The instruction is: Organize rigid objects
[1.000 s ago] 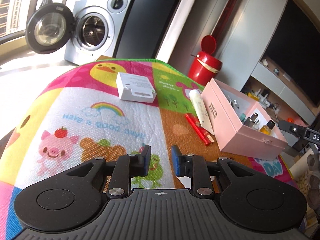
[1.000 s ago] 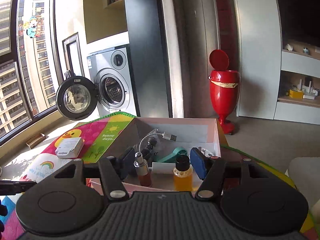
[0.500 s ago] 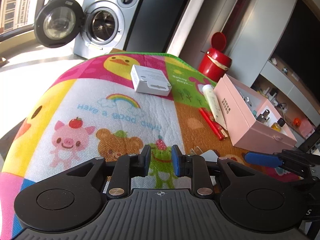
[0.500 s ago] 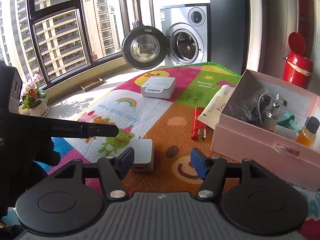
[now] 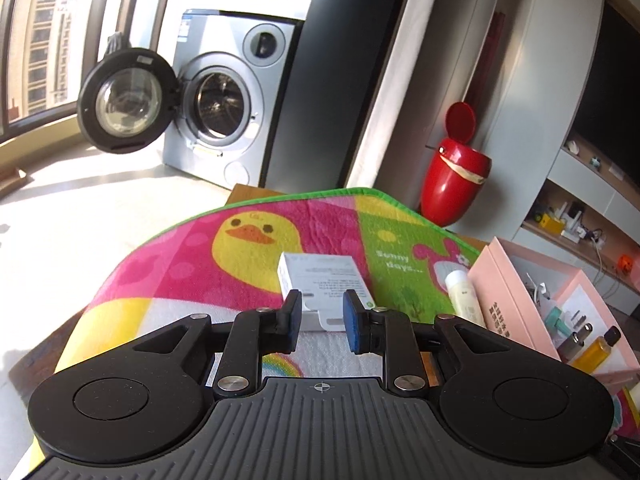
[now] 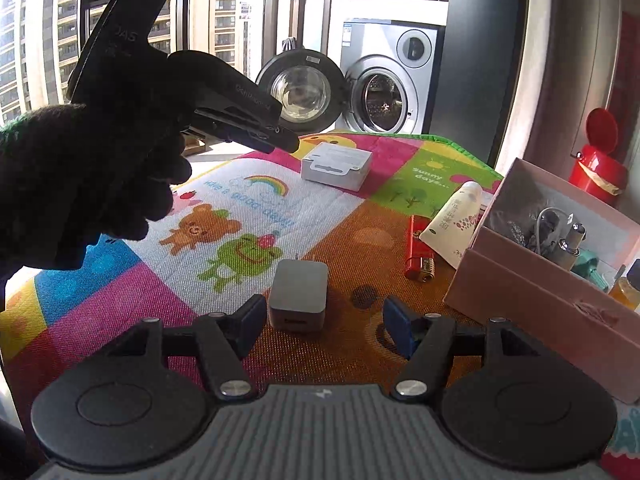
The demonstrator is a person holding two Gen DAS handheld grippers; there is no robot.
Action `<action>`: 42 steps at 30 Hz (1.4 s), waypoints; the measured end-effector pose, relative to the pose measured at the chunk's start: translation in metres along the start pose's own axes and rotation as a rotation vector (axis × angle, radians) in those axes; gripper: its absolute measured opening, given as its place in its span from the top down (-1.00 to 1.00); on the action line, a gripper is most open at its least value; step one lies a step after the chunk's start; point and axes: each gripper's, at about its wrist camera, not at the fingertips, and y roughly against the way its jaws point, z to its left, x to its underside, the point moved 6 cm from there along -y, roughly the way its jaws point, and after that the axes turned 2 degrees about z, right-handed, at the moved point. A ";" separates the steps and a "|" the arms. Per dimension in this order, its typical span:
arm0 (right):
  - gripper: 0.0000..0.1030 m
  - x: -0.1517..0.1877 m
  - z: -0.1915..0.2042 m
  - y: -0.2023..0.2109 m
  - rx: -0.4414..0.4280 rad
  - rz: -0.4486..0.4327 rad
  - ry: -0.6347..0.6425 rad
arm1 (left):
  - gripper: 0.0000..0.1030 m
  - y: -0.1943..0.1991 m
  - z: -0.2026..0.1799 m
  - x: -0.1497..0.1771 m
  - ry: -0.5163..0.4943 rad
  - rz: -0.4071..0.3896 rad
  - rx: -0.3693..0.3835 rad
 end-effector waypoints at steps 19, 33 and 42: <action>-0.44 0.040 -0.101 0.007 0.407 0.093 -0.370 | 0.46 -0.062 -0.036 0.010 -0.259 0.015 -0.036; -0.69 0.038 -0.090 0.007 0.151 0.062 -0.368 | -0.16 -0.064 -0.078 0.020 -0.236 0.061 -0.062; -0.69 0.016 -0.074 0.007 0.189 0.081 -0.351 | -0.08 0.000 -0.022 0.012 -0.037 0.023 0.146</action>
